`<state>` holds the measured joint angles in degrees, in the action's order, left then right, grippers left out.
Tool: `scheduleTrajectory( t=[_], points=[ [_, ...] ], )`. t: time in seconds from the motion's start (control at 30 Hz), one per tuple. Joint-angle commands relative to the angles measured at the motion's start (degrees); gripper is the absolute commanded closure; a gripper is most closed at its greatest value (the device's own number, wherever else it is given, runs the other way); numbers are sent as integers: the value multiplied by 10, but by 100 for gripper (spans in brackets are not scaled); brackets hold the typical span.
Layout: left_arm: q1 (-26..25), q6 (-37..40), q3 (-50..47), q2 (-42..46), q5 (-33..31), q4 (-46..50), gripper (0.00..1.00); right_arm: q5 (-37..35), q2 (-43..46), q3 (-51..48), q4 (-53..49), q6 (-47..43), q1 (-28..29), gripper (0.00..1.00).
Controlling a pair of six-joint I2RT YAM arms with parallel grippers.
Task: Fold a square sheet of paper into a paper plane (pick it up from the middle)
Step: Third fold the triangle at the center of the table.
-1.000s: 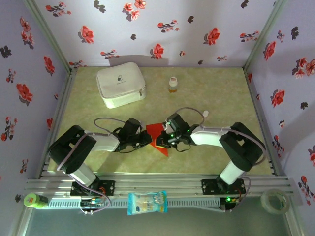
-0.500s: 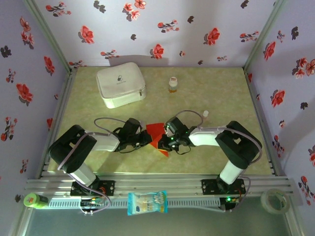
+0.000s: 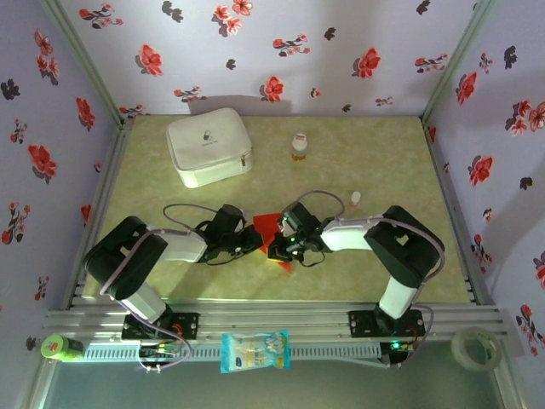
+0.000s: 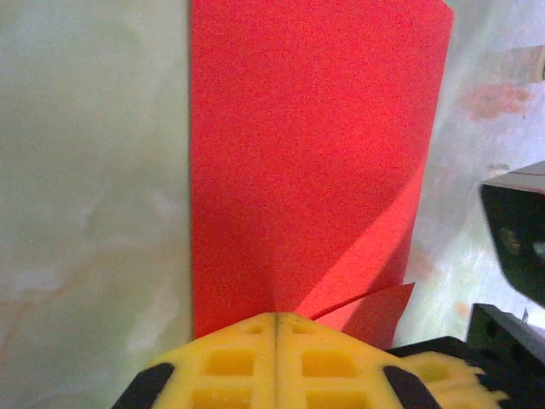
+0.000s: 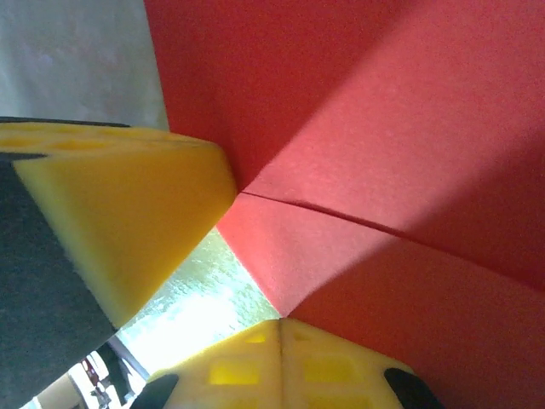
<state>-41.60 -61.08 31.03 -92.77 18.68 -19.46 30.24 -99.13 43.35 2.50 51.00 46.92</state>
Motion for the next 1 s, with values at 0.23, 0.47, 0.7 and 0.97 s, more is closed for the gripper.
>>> scheduleTrajectory(
  t=[0.23, 0.47, 0.7, 0.97],
  points=[
    [5, 14, -11, -25, -23, 55, 100, -21, 51, -79, 12, 15, 6, 92],
    [5, 14, -11, -25, -23, 54, 100, -14, 112, -144, 19, 26, -7, 90],
    [3, 4, -13, -15, -21, 46, 100, -49, 233, -183, -47, 15, -33, 87],
    [-32, -66, -24, 27, -62, -1, 97, -225, 328, -128, -181, -32, -36, 62]
  ],
)
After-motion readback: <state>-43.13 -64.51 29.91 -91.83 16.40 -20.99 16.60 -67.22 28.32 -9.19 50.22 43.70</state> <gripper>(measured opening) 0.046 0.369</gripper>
